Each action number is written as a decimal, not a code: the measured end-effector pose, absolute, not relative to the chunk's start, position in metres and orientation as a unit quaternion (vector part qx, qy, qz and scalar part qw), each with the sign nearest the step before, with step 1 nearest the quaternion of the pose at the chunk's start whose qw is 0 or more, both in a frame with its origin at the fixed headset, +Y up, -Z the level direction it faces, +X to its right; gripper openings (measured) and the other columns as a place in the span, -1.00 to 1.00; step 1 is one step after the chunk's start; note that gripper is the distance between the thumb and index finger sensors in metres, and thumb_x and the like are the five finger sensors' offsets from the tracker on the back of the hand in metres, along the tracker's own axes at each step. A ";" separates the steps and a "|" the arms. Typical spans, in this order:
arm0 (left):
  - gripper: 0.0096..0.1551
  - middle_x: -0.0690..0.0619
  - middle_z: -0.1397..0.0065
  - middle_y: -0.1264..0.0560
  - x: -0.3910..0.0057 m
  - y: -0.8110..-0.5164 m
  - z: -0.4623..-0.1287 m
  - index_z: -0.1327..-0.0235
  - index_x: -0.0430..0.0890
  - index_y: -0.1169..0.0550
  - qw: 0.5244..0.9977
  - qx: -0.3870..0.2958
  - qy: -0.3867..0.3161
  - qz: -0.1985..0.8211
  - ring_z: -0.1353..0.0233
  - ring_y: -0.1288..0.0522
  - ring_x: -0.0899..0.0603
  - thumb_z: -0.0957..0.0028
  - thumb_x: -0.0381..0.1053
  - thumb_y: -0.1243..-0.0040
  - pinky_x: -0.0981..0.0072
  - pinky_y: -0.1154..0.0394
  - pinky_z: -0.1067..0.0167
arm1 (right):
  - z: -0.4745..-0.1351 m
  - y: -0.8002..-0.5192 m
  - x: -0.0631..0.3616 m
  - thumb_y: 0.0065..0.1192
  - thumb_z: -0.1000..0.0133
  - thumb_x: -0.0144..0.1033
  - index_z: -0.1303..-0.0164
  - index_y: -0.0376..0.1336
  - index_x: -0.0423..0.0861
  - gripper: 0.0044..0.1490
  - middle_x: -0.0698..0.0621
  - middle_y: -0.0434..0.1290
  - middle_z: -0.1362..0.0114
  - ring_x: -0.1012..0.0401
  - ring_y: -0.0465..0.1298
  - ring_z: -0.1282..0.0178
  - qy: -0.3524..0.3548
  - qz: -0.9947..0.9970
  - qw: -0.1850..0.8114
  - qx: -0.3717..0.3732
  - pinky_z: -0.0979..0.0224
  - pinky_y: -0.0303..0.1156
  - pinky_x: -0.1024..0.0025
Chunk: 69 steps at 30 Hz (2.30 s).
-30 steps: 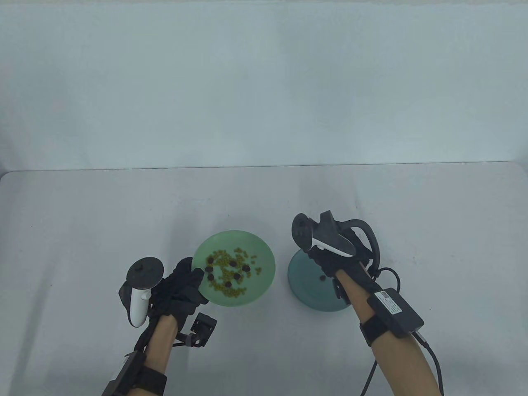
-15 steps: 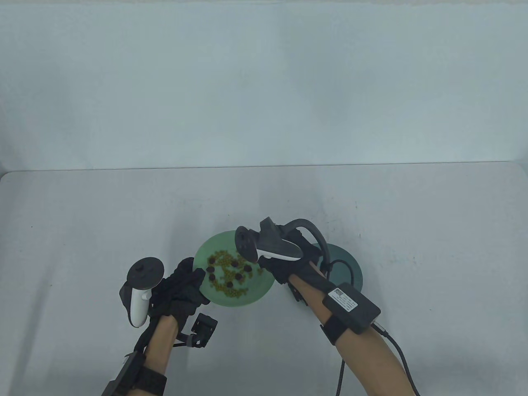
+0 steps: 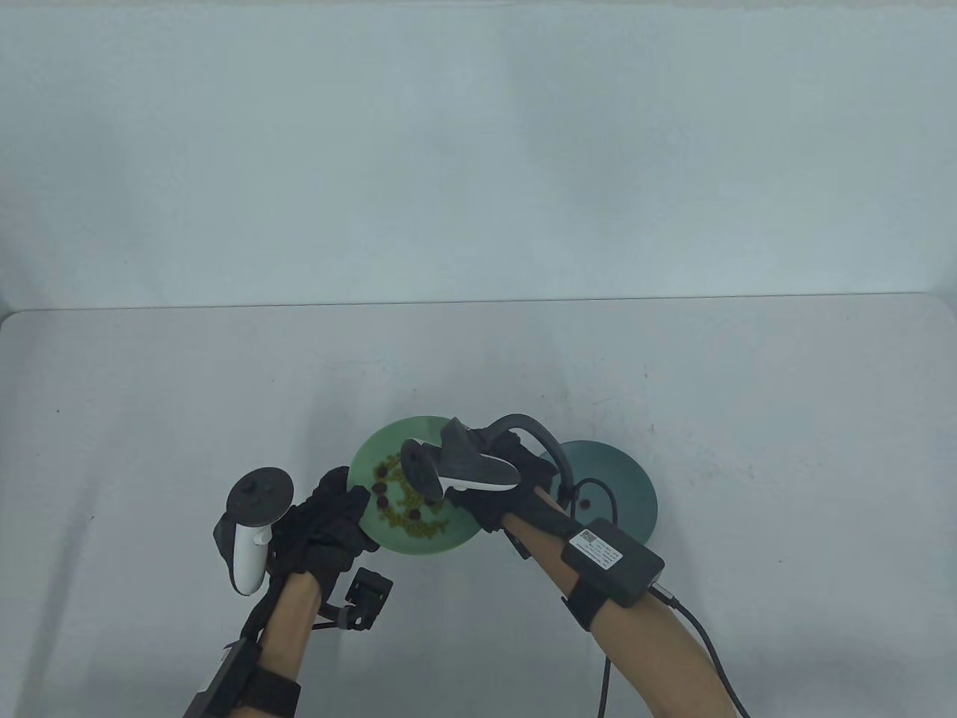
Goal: Pick cranberries with hand pinch into plate
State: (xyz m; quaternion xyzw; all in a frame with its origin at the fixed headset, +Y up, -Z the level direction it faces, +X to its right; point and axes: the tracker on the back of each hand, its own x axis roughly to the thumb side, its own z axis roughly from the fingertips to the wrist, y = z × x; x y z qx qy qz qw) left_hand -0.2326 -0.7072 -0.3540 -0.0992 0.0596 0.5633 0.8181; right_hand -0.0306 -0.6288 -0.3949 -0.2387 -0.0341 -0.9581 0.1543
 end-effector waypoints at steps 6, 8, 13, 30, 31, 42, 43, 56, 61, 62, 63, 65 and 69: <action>-0.33 -0.21 -0.23 -0.52 -0.233 -0.707 -0.355 -0.52 -0.40 -0.19 0.818 -0.099 0.058 0.563 0.05 -0.79 -0.07 -0.25 -0.16 -0.06 0.19 -0.74 0.02 | -0.393 -0.632 -0.031 0.25 -0.12 0.09 -0.27 0.41 -0.04 -0.38 0.25 0.57 0.22 0.34 0.61 0.27 -0.031 -0.957 0.156 -0.243 0.02 0.61 0.34; -0.33 -0.21 -0.24 -0.51 -0.233 -0.708 -0.355 -0.52 -0.40 -0.19 0.816 -0.101 0.057 0.566 0.05 -0.79 -0.07 -0.25 -0.16 -0.06 0.19 -0.74 0.02 | -0.393 -0.632 -0.032 0.25 -0.13 0.08 -0.27 0.41 -0.04 -0.38 0.25 0.57 0.22 0.34 0.61 0.27 -0.030 -0.956 0.155 -0.245 0.02 0.61 0.34; -0.33 -0.22 -0.24 -0.51 -0.234 -0.708 -0.355 -0.52 -0.41 -0.19 0.814 -0.100 0.057 0.569 0.05 -0.79 -0.08 -0.25 -0.16 -0.06 0.18 -0.74 0.01 | -0.391 -0.633 -0.035 0.26 -0.13 0.06 -0.25 0.42 -0.05 -0.40 0.25 0.57 0.22 0.34 0.61 0.27 -0.025 -0.955 0.153 -0.252 0.02 0.61 0.34; -0.33 -0.21 -0.24 -0.51 -0.235 -0.709 -0.355 -0.52 -0.40 -0.18 0.809 -0.104 0.055 0.575 0.04 -0.79 -0.07 -0.25 -0.16 -0.05 0.19 -0.74 0.01 | -0.391 -0.634 -0.037 0.29 -0.12 0.06 -0.27 0.40 -0.07 -0.38 0.25 0.57 0.20 0.34 0.62 0.24 -0.034 -0.955 0.126 -0.265 0.00 0.61 0.34; -0.33 -0.21 -0.24 -0.51 -0.235 -0.709 -0.355 -0.52 -0.40 -0.18 0.806 -0.103 0.056 0.580 0.04 -0.79 -0.08 -0.25 -0.16 -0.05 0.19 -0.74 0.00 | -0.391 -0.634 -0.037 0.29 -0.12 0.05 -0.28 0.40 -0.07 -0.38 0.25 0.57 0.21 0.34 0.62 0.25 -0.030 -0.955 0.123 -0.267 0.00 0.61 0.34; -0.33 -0.21 -0.24 -0.51 -0.235 -0.708 -0.355 -0.52 -0.40 -0.19 0.814 -0.104 0.062 0.568 0.04 -0.80 -0.06 -0.25 -0.16 -0.05 0.20 -0.74 0.01 | -0.391 -0.635 -0.039 0.31 -0.11 0.03 -0.26 0.41 -0.08 -0.39 0.24 0.58 0.22 0.34 0.62 0.26 -0.029 -0.955 0.122 -0.268 0.01 0.61 0.34; -0.33 -0.21 -0.24 -0.51 -0.235 -0.708 -0.355 -0.52 -0.40 -0.19 0.815 -0.105 0.062 0.567 0.04 -0.79 -0.06 -0.25 -0.16 -0.05 0.20 -0.74 0.01 | -0.392 -0.634 -0.038 0.31 -0.11 0.03 -0.26 0.41 -0.09 -0.39 0.24 0.58 0.22 0.34 0.62 0.26 -0.030 -0.956 0.120 -0.268 0.01 0.61 0.34; -0.33 -0.19 -0.24 -0.51 -0.234 -0.708 -0.355 -0.52 -0.39 -0.19 0.816 -0.099 0.062 0.566 0.04 -0.79 -0.05 -0.25 -0.15 -0.05 0.21 -0.74 0.01 | -0.391 -0.590 -0.017 0.30 -0.11 0.03 -0.25 0.42 -0.09 -0.39 0.23 0.58 0.23 0.34 0.62 0.27 0.009 -0.964 0.093 -0.248 0.02 0.61 0.34; -0.33 -0.19 -0.24 -0.51 -0.235 -0.708 -0.354 -0.53 -0.39 -0.19 0.817 -0.098 0.066 0.564 0.04 -0.79 -0.05 -0.25 -0.15 -0.05 0.21 -0.74 0.01 | -0.396 -0.581 0.008 0.30 -0.11 0.03 -0.26 0.42 -0.09 -0.39 0.23 0.58 0.23 0.34 0.62 0.27 0.017 -0.971 0.092 -0.221 0.02 0.61 0.34; -0.33 -0.19 -0.24 -0.52 -0.235 -0.708 -0.354 -0.52 -0.39 -0.19 0.818 -0.097 0.067 0.564 0.04 -0.79 -0.05 -0.25 -0.15 -0.05 0.21 -0.74 0.01 | -0.397 -0.581 0.016 0.30 -0.12 0.03 -0.26 0.42 -0.09 -0.38 0.23 0.58 0.23 0.34 0.62 0.27 0.017 -0.973 0.093 -0.213 0.02 0.61 0.34; -0.33 -0.19 -0.25 -0.51 -0.235 -0.708 -0.354 -0.53 -0.39 -0.19 0.817 -0.097 0.066 0.564 0.04 -0.79 -0.05 -0.25 -0.15 -0.05 0.21 -0.74 0.01 | -0.399 -0.582 0.022 0.30 -0.12 0.03 -0.26 0.42 -0.09 -0.38 0.24 0.58 0.23 0.34 0.62 0.27 0.017 -0.974 0.093 -0.205 0.02 0.61 0.34; -0.33 -0.19 -0.24 -0.52 -0.235 -0.708 -0.354 -0.53 -0.39 -0.19 0.818 -0.097 0.066 0.564 0.04 -0.79 -0.05 -0.25 -0.15 -0.05 0.21 -0.74 0.01 | -0.402 -0.587 0.036 0.30 -0.12 0.03 -0.26 0.41 -0.09 -0.39 0.23 0.58 0.23 0.34 0.62 0.27 0.012 -0.978 0.091 -0.189 0.02 0.61 0.35; -0.33 -0.19 -0.24 -0.52 -0.235 -0.708 -0.354 -0.53 -0.39 -0.19 0.819 -0.097 0.064 0.562 0.04 -0.79 -0.05 -0.25 -0.15 -0.05 0.21 -0.74 0.01 | -0.408 -0.605 0.061 0.30 -0.12 0.03 -0.26 0.41 -0.09 -0.39 0.23 0.58 0.23 0.34 0.62 0.27 -0.009 -0.984 0.085 -0.158 0.02 0.61 0.34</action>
